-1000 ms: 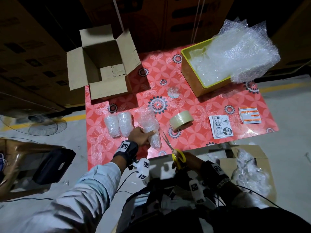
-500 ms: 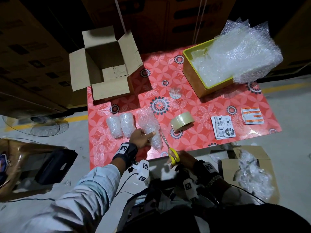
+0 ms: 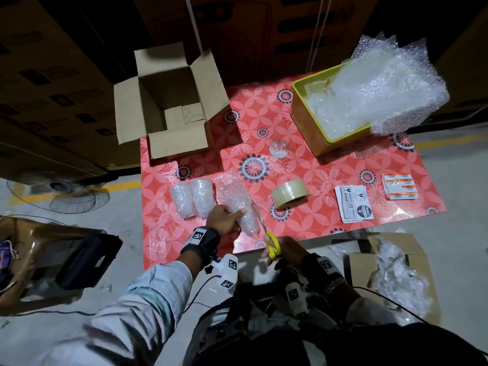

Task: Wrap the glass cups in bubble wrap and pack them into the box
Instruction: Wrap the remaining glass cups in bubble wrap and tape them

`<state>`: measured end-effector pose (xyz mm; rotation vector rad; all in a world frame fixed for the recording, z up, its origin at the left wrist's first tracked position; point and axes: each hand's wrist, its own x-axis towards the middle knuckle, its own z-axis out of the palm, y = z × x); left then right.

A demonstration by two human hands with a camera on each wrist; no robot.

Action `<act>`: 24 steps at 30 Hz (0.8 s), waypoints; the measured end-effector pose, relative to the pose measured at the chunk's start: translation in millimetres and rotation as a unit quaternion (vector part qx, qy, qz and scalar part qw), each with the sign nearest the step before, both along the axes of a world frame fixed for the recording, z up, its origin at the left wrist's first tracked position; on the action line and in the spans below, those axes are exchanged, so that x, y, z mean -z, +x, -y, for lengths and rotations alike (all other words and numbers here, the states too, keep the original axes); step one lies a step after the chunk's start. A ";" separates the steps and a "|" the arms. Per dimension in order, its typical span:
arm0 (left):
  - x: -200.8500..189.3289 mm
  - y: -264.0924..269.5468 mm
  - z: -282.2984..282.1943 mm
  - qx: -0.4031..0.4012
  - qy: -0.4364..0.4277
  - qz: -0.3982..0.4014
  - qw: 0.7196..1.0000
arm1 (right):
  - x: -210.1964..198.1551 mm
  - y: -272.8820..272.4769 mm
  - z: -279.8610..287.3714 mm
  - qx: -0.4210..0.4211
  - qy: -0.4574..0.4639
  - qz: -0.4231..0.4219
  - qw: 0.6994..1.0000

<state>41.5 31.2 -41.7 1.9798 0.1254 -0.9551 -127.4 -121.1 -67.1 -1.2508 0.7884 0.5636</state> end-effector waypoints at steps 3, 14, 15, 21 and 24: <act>0.5 -1.1 0.1 -0.010 -0.001 0.001 1.000 | -1.2 -2.0 -0.2 0.020 0.009 0.001 1.000; 2.8 1.4 -1.2 0.019 0.011 0.008 1.000 | -9.1 19.2 -0.9 -0.010 0.024 0.018 1.000; 2.7 1.1 -1.1 0.019 0.011 0.008 1.000 | -9.8 18.7 -1.5 -0.008 0.027 0.022 0.999; -2.0 1.4 0.1 0.031 0.024 0.010 0.999 | -11.1 16.5 -4.5 0.002 0.038 0.025 0.999; -3.4 2.4 -0.3 0.039 0.034 0.008 0.999 | -9.3 18.7 -5.9 -0.008 0.030 0.020 0.999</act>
